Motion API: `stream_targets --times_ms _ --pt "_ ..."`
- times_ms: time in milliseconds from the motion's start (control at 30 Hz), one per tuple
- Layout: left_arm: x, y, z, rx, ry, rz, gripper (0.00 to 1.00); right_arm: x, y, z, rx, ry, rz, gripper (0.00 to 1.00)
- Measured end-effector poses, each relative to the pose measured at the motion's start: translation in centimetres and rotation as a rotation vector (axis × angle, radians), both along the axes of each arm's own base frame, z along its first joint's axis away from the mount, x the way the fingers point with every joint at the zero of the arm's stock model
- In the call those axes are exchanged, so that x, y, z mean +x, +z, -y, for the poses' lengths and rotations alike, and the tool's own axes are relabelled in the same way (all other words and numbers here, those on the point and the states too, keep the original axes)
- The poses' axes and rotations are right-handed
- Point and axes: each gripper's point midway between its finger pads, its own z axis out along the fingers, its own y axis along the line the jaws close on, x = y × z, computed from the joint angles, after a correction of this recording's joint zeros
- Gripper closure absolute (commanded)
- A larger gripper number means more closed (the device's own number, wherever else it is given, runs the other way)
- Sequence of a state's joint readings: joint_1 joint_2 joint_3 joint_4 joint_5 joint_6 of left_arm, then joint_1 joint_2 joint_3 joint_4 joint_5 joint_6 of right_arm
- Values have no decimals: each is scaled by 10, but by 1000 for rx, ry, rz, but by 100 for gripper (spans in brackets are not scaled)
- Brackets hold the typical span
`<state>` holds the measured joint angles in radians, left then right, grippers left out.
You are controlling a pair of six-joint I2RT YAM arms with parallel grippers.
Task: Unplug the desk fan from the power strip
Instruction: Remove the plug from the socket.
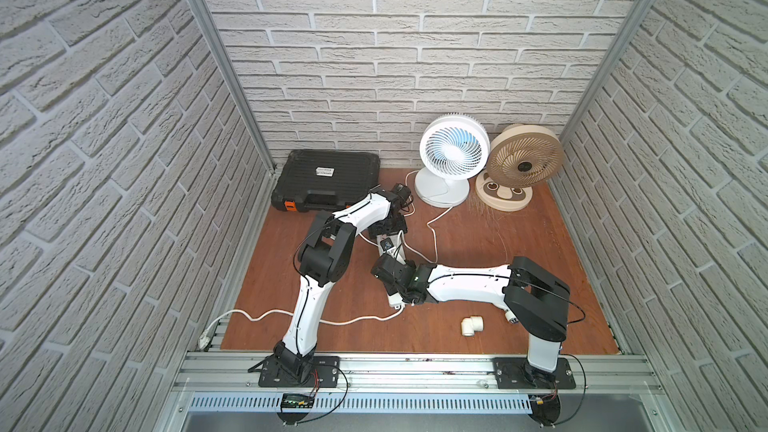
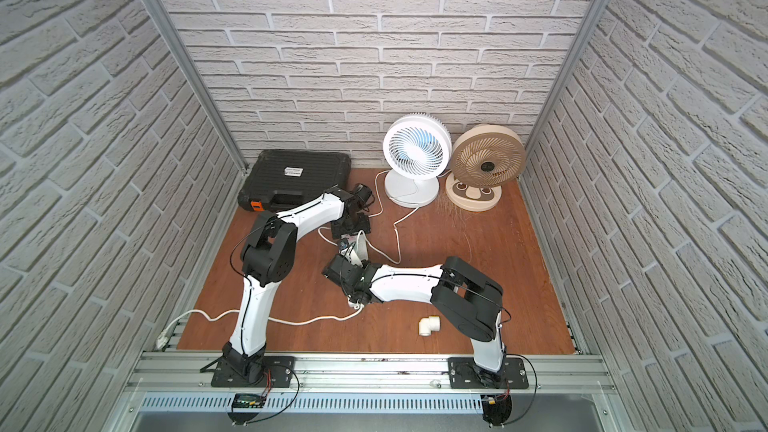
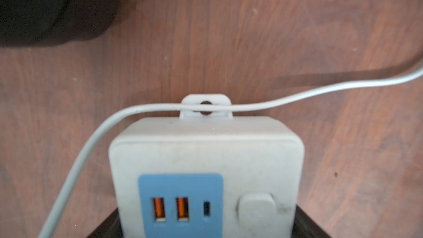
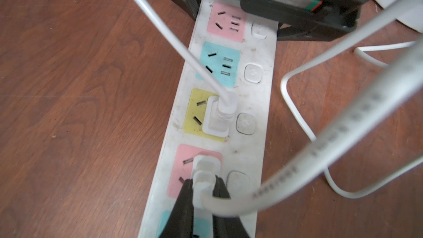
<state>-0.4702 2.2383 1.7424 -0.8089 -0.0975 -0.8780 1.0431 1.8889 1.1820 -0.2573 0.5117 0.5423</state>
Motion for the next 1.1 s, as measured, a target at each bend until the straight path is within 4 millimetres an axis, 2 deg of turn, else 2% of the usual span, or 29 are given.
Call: stream_targets --times_ms 567,900,1100 --pt "0 0 0 -1 0 3 100 2 -2 5 225 -46 -99 97" --pt "0 0 0 -1 0 3 100 2 -1 5 229 -50 -103 97" --pt "0 0 0 -1 -1 3 100 2 0 3 158 -46 -76 97"
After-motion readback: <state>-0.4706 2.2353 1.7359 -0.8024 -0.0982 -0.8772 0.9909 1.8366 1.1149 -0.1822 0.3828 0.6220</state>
